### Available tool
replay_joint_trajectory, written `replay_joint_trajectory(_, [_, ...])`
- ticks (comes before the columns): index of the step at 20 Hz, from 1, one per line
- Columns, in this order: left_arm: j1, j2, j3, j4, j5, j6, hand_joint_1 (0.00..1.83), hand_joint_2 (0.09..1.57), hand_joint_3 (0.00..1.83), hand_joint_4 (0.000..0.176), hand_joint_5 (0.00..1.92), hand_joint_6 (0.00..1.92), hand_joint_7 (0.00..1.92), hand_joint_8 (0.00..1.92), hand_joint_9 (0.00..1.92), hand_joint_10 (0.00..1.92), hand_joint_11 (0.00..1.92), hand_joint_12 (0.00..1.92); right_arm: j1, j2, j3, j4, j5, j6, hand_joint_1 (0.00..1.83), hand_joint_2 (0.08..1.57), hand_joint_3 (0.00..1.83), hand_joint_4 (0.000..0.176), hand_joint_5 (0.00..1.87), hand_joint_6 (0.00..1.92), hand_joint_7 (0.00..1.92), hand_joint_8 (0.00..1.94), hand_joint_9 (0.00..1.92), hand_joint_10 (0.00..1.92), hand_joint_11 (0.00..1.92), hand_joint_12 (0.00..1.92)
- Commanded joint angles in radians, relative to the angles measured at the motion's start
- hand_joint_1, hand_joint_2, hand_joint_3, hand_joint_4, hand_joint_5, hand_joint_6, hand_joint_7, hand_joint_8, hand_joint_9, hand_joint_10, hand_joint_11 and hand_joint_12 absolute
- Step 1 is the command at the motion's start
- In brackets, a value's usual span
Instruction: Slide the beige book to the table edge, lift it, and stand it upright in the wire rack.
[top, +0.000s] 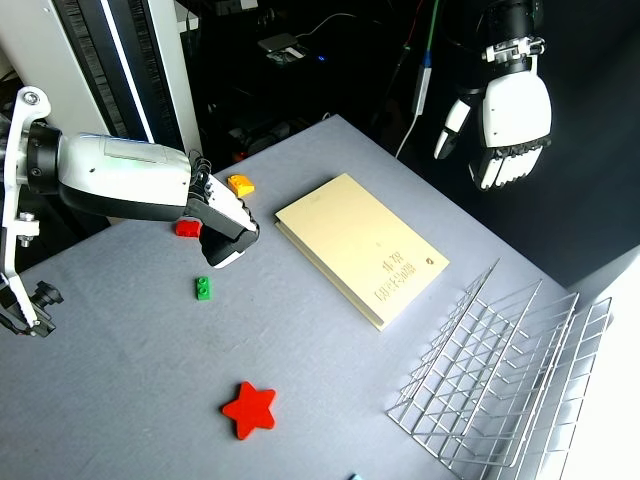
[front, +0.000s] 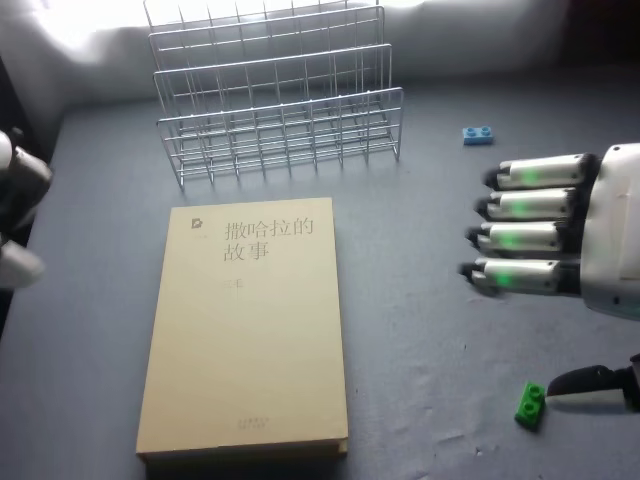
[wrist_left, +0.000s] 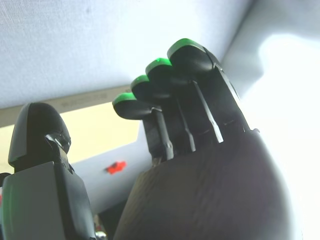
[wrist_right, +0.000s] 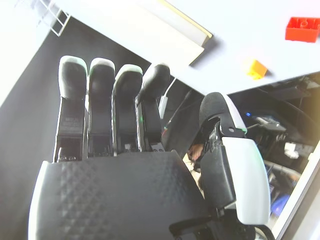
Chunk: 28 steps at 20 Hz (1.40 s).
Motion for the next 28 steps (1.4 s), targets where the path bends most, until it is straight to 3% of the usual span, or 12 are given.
replay_joint_trajectory(1, [-0.006,0.007,0.005,0.018,0.093,0.0,0.0,1.19,0.03,0.0,0.0,0.0,0.0,0.0,0.0,0.0,0.0,0.0,0.013,0.002,-0.004,0.035,0.083,-0.005,0.0,1.17,0.03,0.0,0.0,0.0,0.0,0.0,0.0,0.0,0.0,0.0])
replay_joint_trajectory(8, [0.026,0.006,0.009,0.053,0.095,0.0,0.0,1.21,0.0,0.0,0.0,0.0,0.0,0.0,0.0,0.0,0.0,0.0,0.016,0.002,-0.002,0.035,0.108,0.031,0.0,1.17,0.02,0.0,0.0,0.0,0.0,0.0,0.0,0.0,0.0,0.0])
replay_joint_trajectory(11, [0.046,0.0,0.033,0.058,0.081,-0.053,0.0,1.21,0.0,0.0,0.0,0.0,0.0,0.0,0.0,0.0,0.0,0.0,-0.007,0.002,0.03,0.033,0.173,0.091,0.0,1.16,0.01,0.0,0.0,0.0,0.0,0.0,0.0,0.0,0.0,0.0])
replay_joint_trajectory(14, [0.066,-0.007,0.064,0.058,0.082,-0.123,0.0,1.21,0.0,0.0,0.0,0.0,0.0,0.0,0.0,0.0,0.0,0.0,-0.017,-0.028,0.116,-0.092,0.249,0.291,0.0,1.15,0.0,0.0,0.0,0.0,0.0,0.0,0.0,0.0,0.0,0.0])
replay_joint_trajectory(18, [0.069,-0.012,0.064,0.058,0.093,-0.189,0.0,1.22,0.0,0.0,0.0,0.0,0.0,0.0,0.0,0.0,0.0,0.0,-0.02,-0.127,0.243,-0.294,0.315,0.541,0.0,1.16,0.01,0.0,0.0,0.0,0.0,0.0,0.0,0.0,0.0,0.0])
replay_joint_trajectory(22, [0.105,-0.01,0.062,0.04,0.182,-0.336,0.0,1.21,0.0,0.0,0.0,0.0,0.0,0.0,0.0,0.0,0.0,0.0,-0.023,-0.196,0.308,-0.369,0.323,0.611,0.0,1.16,0.01,0.0,0.0,0.0,0.0,0.0,0.0,0.0,0.0,0.0])
replay_joint_trajectory(26, [0.113,-0.011,0.072,0.04,0.256,-0.478,0.0,1.21,0.0,0.0,0.0,0.0,0.0,0.0,0.0,0.0,0.0,0.0,-0.01,-0.247,0.358,-0.41,0.339,0.615,0.0,1.15,0.0,0.0,0.0,0.0,0.0,0.0,0.0,0.0,0.0,0.0])
replay_joint_trajectory(28, [0.134,-0.009,0.074,0.04,0.29,-0.59,0.0,1.22,0.0,0.0,0.0,0.0,0.0,0.0,0.0,0.0,0.0,0.0,-0.037,-0.303,0.408,-0.424,0.344,0.614,0.0,1.16,0.01,0.0,0.0,0.0,0.0,0.0,0.0,0.0,0.0,0.0])
